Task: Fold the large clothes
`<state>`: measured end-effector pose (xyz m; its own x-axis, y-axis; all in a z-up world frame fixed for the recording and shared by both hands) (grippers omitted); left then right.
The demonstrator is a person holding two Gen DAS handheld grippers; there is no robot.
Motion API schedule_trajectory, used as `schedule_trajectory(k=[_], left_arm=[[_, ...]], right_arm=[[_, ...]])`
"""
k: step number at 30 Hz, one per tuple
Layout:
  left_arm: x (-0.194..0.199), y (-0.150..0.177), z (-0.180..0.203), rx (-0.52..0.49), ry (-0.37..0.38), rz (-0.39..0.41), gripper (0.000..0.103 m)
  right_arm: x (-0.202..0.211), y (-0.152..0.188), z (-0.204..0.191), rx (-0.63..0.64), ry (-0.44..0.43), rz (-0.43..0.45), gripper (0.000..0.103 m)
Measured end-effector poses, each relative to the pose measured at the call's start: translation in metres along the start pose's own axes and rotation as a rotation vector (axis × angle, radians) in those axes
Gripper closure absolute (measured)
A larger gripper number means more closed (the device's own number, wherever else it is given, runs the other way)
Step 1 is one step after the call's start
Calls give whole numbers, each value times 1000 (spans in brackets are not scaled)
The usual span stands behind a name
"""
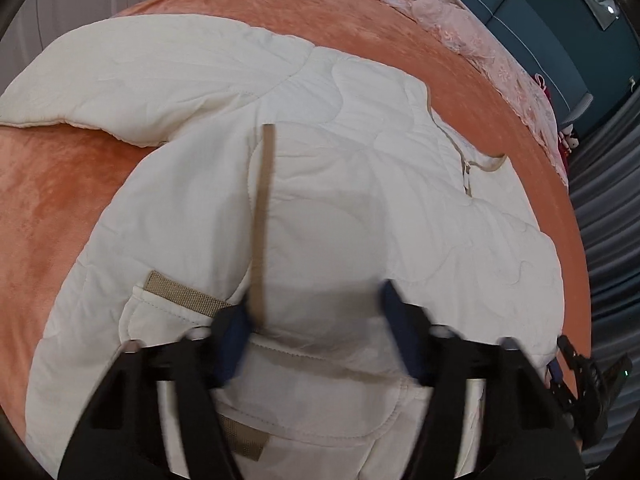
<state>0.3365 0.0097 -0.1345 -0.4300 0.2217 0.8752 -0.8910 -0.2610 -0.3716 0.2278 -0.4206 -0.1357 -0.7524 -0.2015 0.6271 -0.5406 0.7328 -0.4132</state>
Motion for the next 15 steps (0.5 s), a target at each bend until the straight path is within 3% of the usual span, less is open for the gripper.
schedule_trajectory(k=[1,2,3,6,15], left_arm=[[1,0,-1,0,-5,3,68],[2,-1,-1,-4,-14,10,77],[4,-2,-2,-13,-18,22,84],[5,-1,-4,-40,-24,29,89],[-7,17,-3,-111,-87,64,89]], right_arm=[[-2,-2,0,-12,-6,9,80],[-2,-6,-1,-9,-2,27,91],[2,-9,0,-3,-10,43,93],[18,-11,-7,35,-10,104,94],[-4,14,-3,217,228,69,95]])
Point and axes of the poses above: each gripper's, at about its wrist camera, not at the fingertips, and x roughly against the way its jaws point, z to its right, y to its underside, the point moved 1 cm from there along -x, roughly the way its jaws point, and after that the axes turned 4 degrees about -y, right-handed, at the moved point
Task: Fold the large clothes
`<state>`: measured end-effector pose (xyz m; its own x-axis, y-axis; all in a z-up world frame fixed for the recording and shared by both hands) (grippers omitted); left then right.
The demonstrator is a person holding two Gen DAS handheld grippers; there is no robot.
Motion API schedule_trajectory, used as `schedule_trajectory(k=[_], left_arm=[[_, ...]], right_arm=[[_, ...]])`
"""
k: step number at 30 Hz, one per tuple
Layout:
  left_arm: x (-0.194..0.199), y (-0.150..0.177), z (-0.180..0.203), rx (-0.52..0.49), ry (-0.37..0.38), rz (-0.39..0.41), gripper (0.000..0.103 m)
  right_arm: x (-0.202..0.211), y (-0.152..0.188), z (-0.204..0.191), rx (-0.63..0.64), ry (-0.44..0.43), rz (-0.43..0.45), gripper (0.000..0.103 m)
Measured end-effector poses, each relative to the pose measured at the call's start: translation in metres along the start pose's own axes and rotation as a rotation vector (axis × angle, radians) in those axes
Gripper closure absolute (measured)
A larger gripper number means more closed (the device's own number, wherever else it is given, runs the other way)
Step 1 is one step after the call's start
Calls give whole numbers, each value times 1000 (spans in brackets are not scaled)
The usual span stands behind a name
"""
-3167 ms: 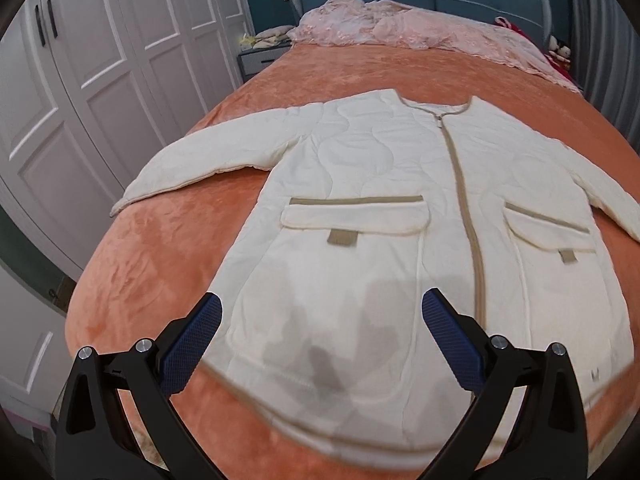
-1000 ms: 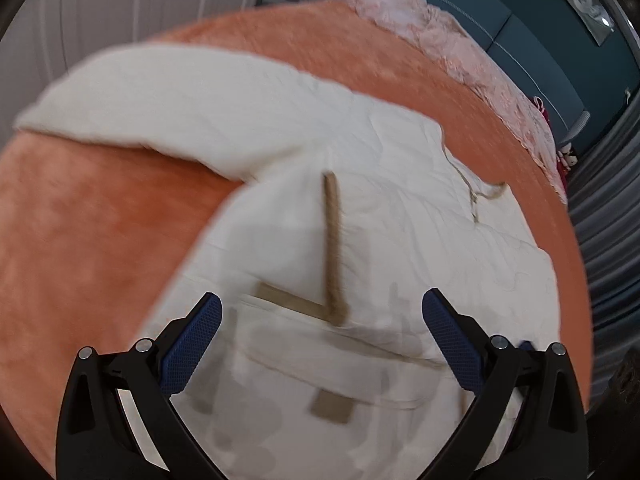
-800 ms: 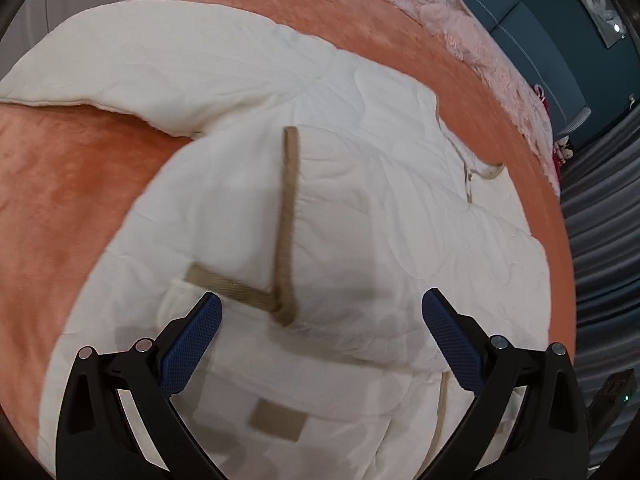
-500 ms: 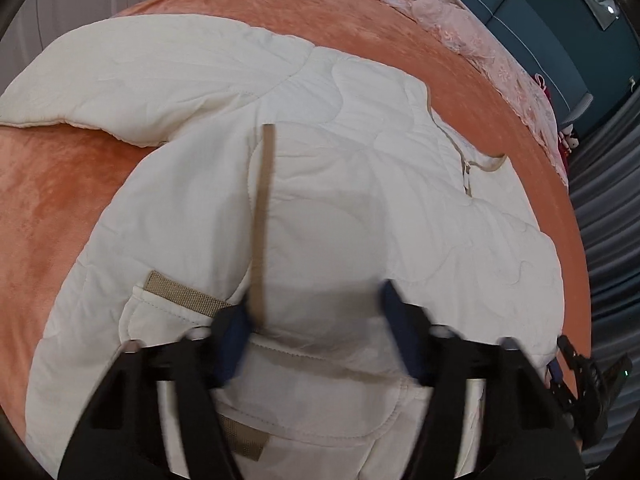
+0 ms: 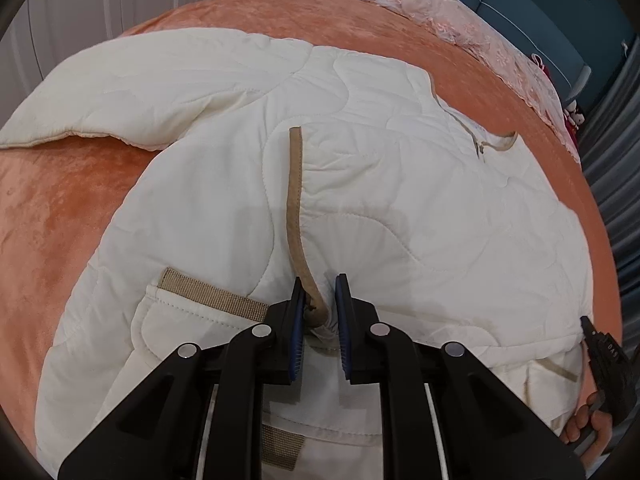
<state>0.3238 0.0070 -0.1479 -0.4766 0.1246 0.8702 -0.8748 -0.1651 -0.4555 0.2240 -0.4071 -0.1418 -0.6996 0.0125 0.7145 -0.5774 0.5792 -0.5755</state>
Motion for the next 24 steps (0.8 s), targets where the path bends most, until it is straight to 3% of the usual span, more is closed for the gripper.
schedule_trajectory(k=[4,8,11,13,15,17,19,21,24], left_arm=[[-2,10,7,-66,-48,68,88],[-1,19,13,-118,-91,141,87],[1,18,8,-97,-59,153,86],[5,16,1,-64,-15,155,81],[15,13,-11,-15,19,153,66],[32,13,-24,33,24,168,38],[51,13,-43,81,29,195,23],[68,8,-72,126,39,222,19],[79,-11,-129,194,-4,224,18]], right_arm=[[2,5,-8,61,78,11,94],[19,9,-10,67,159,43,82],[57,15,-20,79,270,146,76],[73,17,-37,100,227,182,75],[77,23,-70,168,139,157,75],[68,36,-114,276,49,98,75],[56,50,-147,355,-7,58,75],[41,70,-179,450,-37,15,75],[19,94,-201,499,-54,-59,75]])
Point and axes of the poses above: each gripper's, at about its wrist camera, not at the fingertips, and x roughly against the way its jaws point, z to its right, y to its underside, the point moved 1 cm from there along -x, roughly the way its jaws point, and after that the axes turned 4 degrees about -y, right-handed, at the moved point
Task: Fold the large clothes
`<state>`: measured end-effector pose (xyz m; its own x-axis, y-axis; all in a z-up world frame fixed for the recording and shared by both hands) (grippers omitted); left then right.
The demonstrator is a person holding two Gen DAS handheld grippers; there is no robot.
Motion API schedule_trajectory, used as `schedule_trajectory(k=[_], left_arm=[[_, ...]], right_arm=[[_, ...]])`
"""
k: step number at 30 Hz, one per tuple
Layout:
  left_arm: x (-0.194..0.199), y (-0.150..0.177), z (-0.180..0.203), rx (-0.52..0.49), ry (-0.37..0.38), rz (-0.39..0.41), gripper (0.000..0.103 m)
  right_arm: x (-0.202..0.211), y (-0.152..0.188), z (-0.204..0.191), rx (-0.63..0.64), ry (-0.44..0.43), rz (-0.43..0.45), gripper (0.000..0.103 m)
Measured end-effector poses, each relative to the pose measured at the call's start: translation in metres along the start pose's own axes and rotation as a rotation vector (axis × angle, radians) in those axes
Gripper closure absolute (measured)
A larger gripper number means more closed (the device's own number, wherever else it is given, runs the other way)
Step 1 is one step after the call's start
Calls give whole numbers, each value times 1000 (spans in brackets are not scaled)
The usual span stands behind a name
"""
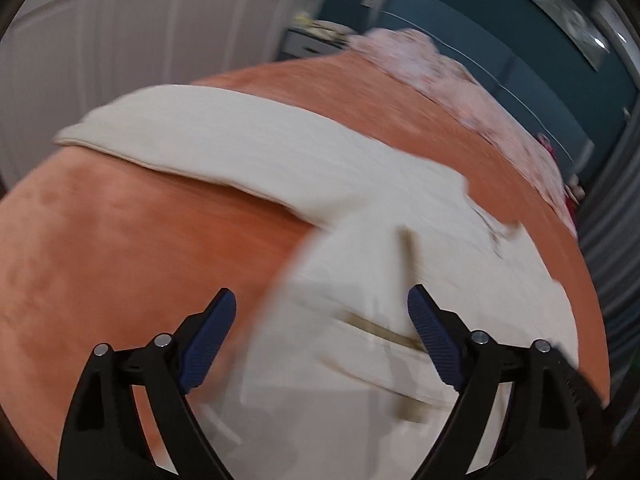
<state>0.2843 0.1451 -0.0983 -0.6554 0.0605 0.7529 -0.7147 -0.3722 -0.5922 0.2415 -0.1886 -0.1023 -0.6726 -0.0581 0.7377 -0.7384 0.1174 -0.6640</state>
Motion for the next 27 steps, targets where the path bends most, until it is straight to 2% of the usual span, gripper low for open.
schedule_trajectory(k=[3,7,13,17,19,21,22,24,27], left_arm=[[-6,-30,-49,59,-82,9,18],[-27,-76,-120,173,-176,11,18],[-57,-110,-197,377,-206,-11,18],[-68,-125,-214,434,-189,3,21],[-72,-132,-215,446,-187,7,41],[-71,-134,-214,436,-194,-11,70],[-70,-136,-211,429,-189,-14,80],[-60,-146,-200,400,-167,5,90],[-34,-163,-166,300,-142,81,95]], right_arm=[[-17,14,-12,14,18,-47,74],[-21,21,-11,28,47,-51,74],[-23,26,-20,42,72,-45,73],[-26,28,-23,61,97,-40,73],[-27,28,-25,60,99,-39,73],[-27,29,-24,54,94,-37,72],[-26,29,-23,50,90,-36,72],[-27,29,-24,46,87,-35,72],[-27,29,-23,41,83,-32,72]])
Point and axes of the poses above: each gripper's, at about its wrist camera, not at the fingertips, and x roughly against the way its jaws point, z to its right, y to its underside, the point moved 1 cm from there along -x, roughly the way its jaws point, and after that the axes turned 4 degrees about -y, right-handed, at the moved point
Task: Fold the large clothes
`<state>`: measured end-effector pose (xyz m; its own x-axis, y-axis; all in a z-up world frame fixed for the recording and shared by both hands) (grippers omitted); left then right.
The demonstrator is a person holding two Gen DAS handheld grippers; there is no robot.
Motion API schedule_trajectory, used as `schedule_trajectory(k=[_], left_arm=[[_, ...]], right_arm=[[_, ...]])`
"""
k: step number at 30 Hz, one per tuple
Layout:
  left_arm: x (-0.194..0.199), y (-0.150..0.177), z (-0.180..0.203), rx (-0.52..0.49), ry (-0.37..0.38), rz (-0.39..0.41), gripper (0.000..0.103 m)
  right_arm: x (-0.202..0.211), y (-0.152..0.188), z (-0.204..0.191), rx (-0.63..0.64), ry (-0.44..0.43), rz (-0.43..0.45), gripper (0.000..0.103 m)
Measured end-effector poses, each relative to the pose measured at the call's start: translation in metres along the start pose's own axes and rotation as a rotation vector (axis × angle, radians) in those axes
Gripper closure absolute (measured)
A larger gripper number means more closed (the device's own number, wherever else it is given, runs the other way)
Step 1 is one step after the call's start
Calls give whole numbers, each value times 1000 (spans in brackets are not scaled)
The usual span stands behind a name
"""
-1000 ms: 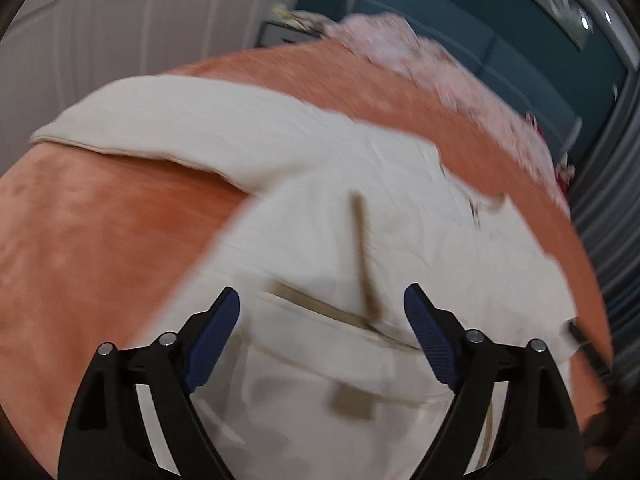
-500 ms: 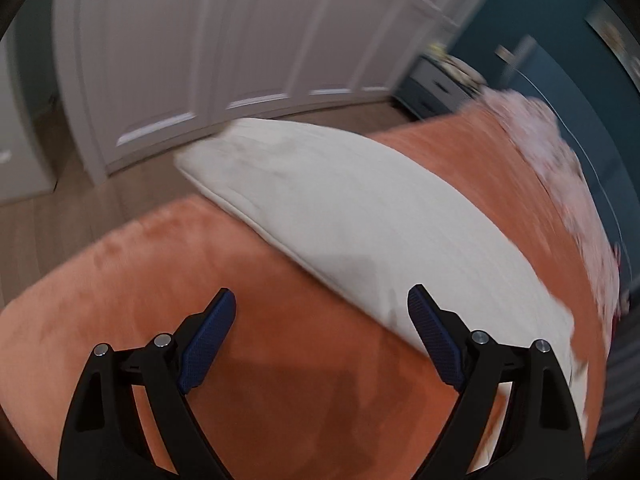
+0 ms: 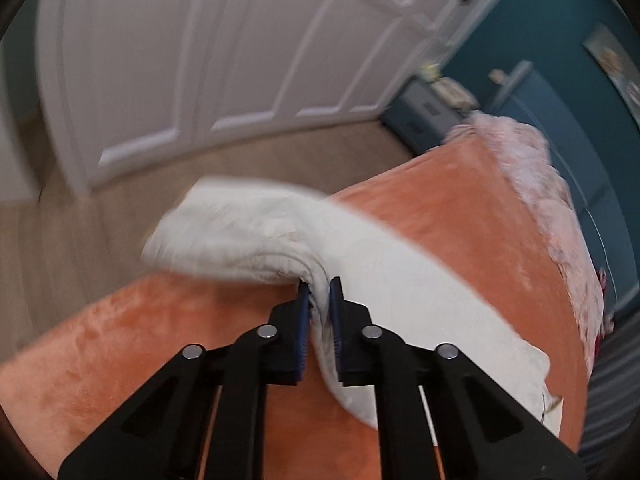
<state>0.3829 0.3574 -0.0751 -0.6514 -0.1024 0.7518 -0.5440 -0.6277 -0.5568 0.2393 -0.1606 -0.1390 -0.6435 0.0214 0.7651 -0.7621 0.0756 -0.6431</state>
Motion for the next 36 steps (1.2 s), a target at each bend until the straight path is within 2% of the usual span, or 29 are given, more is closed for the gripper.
schedule_trajectory(k=[4,7,9,11,12,15,19,23,27,29,31,32,33,34,36], left_arm=[[60,-1,76,-170,121,111,96],[106,16,138,-313,211,173,96],[138,37,183,-427,274,216,96],[159,60,218,-515,332,231,96],[169,76,237,-565,366,227,96],[184,122,280,-683,437,196,96],[177,179,317,-779,482,112,96],[151,240,334,-841,480,-13,96],[114,286,333,-883,440,-136,94],[103,304,327,-890,425,-172,93],[97,321,315,-886,421,-218,79],[95,326,309,-876,421,-235,58],[94,324,299,-848,433,-243,46],[97,322,292,-825,448,-240,42],[104,309,275,-768,478,-214,25]], right_arm=[[1,0,4,-12,-15,3,72],[3,-1,8,-33,-43,11,72],[9,-2,11,-48,-69,24,67],[16,-2,14,-68,-86,41,50],[22,-2,16,-83,-89,55,49],[36,1,24,-122,-112,82,49],[53,5,41,-161,-123,106,49],[63,10,62,-178,-102,113,49],[68,14,82,-211,-84,116,49],[69,15,88,-225,-76,120,49],[70,16,94,-241,-76,123,49],[70,15,97,-256,-82,126,48],[70,14,100,-266,-86,128,47],[69,11,102,-279,-95,131,44],[68,4,108,-306,-122,138,43]])
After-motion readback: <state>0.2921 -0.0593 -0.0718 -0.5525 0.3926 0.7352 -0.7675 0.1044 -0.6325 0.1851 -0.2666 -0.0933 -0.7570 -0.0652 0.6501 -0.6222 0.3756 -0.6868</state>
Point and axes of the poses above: each gripper's, at about its wrist camera, not at the fingertips, and x roughly against the way its jaws point, z to its right, y to its underside, the point moved 1 cm from there along -x, roughly the way its jaws point, and after that the axes turned 4 degrees about -y, right-handed, at the moved point
